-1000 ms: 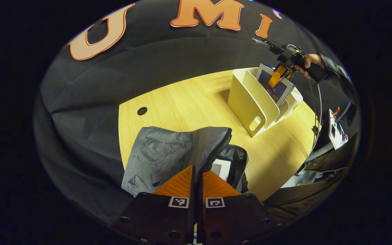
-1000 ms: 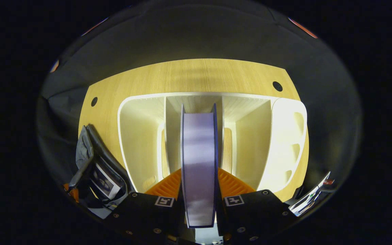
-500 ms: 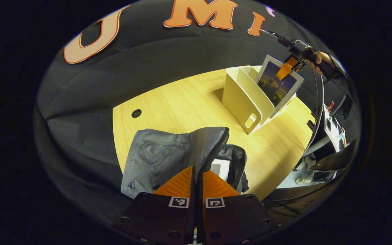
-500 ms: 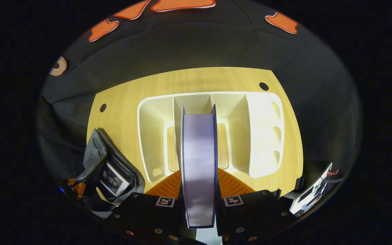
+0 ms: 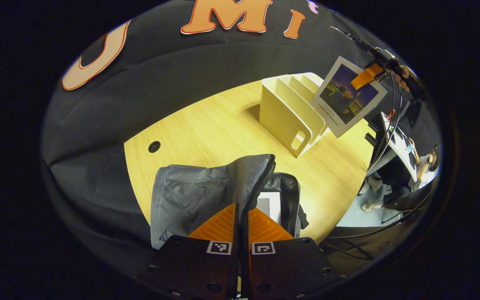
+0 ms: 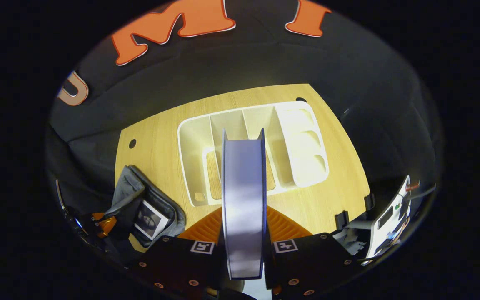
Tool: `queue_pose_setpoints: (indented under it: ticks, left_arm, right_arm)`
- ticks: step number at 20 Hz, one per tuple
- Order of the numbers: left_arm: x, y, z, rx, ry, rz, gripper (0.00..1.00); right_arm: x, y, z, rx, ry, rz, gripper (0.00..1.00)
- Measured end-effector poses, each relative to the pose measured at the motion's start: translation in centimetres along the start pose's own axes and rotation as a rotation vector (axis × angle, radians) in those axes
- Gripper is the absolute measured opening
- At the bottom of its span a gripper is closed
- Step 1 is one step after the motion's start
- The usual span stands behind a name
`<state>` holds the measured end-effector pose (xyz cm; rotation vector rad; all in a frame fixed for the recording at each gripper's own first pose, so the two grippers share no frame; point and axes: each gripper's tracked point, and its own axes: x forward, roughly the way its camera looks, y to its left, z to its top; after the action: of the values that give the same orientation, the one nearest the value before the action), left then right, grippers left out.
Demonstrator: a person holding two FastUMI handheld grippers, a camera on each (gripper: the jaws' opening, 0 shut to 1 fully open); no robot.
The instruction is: Open the schoolbag, grab two books from the bookshelf and put them into the schoolbag.
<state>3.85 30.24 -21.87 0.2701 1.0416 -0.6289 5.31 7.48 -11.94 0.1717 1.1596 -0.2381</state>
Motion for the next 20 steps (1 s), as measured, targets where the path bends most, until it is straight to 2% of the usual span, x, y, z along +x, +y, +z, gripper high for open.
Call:
queue_pose_setpoints:
  ticks: [3, 6, 13, 17, 20]
  left_arm:
    - [0.4, 0.1, 0.3, 0.025, 0.000, -0.023, 0.04]
    - [0.6, 0.0, 0.3, 0.034, 0.004, -0.044, 0.04]
    - [0.4, 0.3, 0.2, 0.090, 0.025, -0.043, 0.04]
    - [0.6, 0.1, 0.3, 0.091, 0.034, -0.046, 0.04]
    - [0.3, 0.7, 0.8, 0.105, 0.026, -0.019, 0.04]
  right_arm:
    - [-0.5, 0.1, -3.1, 0.074, 0.006, 0.015, 0.37]
    - [-1.1, 1.3, -5.2, 0.169, -0.007, 0.075, 0.37]
    - [-3.0, 2.3, -10.5, 0.238, -0.037, 0.142, 0.36]
    - [-3.4, 4.3, -11.5, 0.320, -0.043, 0.236, 0.36]
    - [-3.5, 6.2, -12.4, 0.344, -0.051, 0.283, 0.36]
